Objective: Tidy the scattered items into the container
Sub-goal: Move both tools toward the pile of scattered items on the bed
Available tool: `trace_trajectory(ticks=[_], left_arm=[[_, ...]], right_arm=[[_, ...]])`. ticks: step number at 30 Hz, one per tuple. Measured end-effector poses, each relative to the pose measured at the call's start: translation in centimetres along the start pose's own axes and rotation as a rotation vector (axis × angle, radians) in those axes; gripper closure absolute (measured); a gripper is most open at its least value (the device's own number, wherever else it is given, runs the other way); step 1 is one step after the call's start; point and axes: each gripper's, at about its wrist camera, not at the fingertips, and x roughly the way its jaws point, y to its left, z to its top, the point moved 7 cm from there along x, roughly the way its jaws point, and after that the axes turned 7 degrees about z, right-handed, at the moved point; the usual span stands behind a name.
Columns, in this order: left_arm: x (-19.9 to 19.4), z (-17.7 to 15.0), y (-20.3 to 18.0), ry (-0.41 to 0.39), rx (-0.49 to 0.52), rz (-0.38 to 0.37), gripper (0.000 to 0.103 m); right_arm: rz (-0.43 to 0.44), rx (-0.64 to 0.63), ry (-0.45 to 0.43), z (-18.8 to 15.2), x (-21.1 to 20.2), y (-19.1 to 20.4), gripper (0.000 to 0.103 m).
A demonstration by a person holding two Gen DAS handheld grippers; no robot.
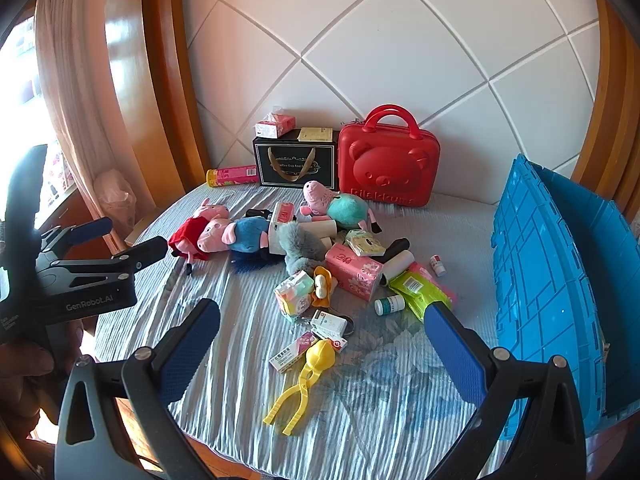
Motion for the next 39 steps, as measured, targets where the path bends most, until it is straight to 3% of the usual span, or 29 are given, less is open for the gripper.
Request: trace_trajectory(ticks=[12,23,33,39], left_arm=[[0.5,-0.8,-0.4,0.029,0.004,-0.012,0.001],[3.1,-3.9,-4.5,0.107,-0.005,-0.017,0.001],[7.1,-4.5,-7.4,0.136,0.038,0.005,0.001],[11.8,-5.4,-7.5,0.160,0.092,-0.016,0.001]], right_arm=[[-0.017,0.019,0.007,-0.5,0.2,-1.0,0.000],[-0.009,0.004,0.062,-3.1,1.9,-6.5,0.000],[0.082,-0.044,0.142,-5.9,7.0,-8.8,0.000],[0.092,-0.042,0.184,-7.7,11.1,-8.4,0.000]])
